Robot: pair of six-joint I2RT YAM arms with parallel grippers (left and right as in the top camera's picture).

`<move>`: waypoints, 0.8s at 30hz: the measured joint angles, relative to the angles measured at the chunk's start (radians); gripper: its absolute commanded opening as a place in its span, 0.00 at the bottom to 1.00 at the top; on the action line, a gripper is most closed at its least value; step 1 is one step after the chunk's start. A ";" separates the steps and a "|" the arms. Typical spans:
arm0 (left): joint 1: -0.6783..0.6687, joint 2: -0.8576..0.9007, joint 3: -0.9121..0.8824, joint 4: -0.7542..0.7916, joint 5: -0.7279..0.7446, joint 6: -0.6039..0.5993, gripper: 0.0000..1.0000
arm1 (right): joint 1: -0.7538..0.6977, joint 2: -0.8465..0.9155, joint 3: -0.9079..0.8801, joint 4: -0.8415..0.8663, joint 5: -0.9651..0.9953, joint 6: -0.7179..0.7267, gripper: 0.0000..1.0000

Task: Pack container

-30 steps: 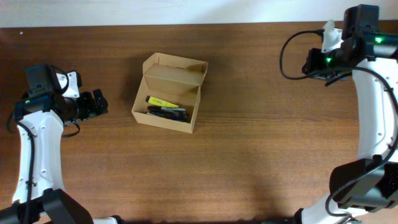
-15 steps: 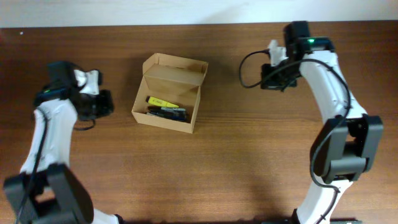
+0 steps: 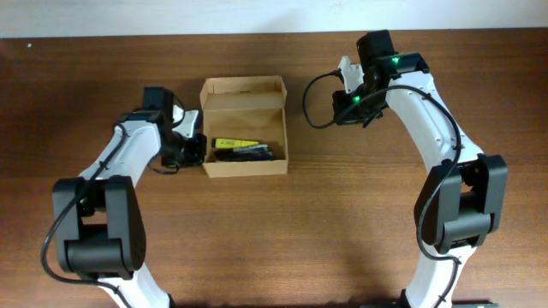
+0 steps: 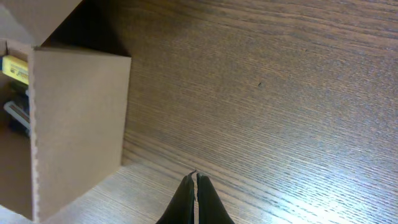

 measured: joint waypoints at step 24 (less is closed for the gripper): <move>0.147 0.040 0.048 0.221 0.187 -0.088 0.02 | 0.000 0.144 0.000 0.161 -0.148 0.027 0.04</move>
